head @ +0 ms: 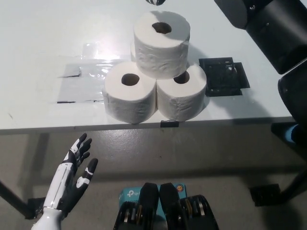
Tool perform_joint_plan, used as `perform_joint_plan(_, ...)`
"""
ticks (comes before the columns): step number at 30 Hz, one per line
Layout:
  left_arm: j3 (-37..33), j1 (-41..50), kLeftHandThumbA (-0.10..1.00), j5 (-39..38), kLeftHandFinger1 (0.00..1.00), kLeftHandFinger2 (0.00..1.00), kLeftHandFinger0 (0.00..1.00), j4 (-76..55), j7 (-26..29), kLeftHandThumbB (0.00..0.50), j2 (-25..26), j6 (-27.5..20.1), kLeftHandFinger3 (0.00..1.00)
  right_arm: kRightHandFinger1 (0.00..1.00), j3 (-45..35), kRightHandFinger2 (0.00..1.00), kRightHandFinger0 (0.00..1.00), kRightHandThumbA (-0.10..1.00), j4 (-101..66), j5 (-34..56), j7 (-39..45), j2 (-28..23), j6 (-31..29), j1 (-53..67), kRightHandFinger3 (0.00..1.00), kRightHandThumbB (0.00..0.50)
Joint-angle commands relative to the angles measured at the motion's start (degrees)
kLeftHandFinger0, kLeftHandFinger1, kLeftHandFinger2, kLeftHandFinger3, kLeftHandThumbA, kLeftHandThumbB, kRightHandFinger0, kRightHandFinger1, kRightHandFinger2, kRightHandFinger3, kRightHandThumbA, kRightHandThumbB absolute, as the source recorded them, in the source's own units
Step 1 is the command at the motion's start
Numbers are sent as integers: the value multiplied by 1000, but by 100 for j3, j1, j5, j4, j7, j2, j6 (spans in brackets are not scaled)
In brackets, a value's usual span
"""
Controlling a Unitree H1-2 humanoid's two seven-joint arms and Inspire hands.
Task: A few rolls of toilet paper are kept infront of the robot and the robot uses its right hand to lift one of the rolls and and places it on top of the other rolls to stack it.
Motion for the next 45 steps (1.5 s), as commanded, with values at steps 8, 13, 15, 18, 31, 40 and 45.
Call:
perform_joint_plan(8, 6, -282, 905, -96, 1000, 1000, 1000, -78, -102, 312, 96, -140, 1000, 1000, -2502, 1000, 1000, 1000, -5216, 1316, 563, -2031, 1420, 600, 1000, 337)
perform_joint_plan(13, 20, -479, 1000, -148, 1000, 1000, 1000, -16, -99, 339, 58, -1, 1000, 1000, -4419, 1000, 1000, 1000, -8241, 2189, 426, -2315, 2476, 1834, 1000, 324)
perform_joint_plan(15, 32, -530, 1000, -189, 1000, 1000, 1000, 26, -80, 270, 18, 6, 1000, 1000, -4805, 1000, 1000, 1000, -9140, 2214, 351, -2184, 2875, 2191, 1000, 349)
perform_joint_plan(18, 16, -568, 1000, -210, 1000, 1000, 1000, 40, -96, 213, 4, 32, 1000, 1000, -5540, 1000, 1000, 1000, -10644, 2562, -3, -1481, 3204, 3234, 1000, 325)
perform_joint_plan(31, 10, -1018, 1000, -252, 1000, 1000, 1000, 326, -82, 380, -82, 37, 1000, 1000, -4536, 1000, 1000, 1000, -10907, 4076, -2951, 418, 74, 7982, 1000, 233)
perform_joint_plan(40, -14, -863, 1000, -264, 1000, 1000, 1000, 255, -126, 310, -47, 5, 1000, 1000, -4581, 1000, 1000, 1000, -6720, 3533, -3369, 1383, -2004, 9178, 1000, 214)
perform_joint_plan(45, 14, -888, 1000, -285, 1000, 1000, 1000, 248, -88, 313, -79, 75, 1000, 1000, -4398, 1000, 1000, 1000, -5555, 3530, -3669, 1319, -2181, 9014, 1000, 212)
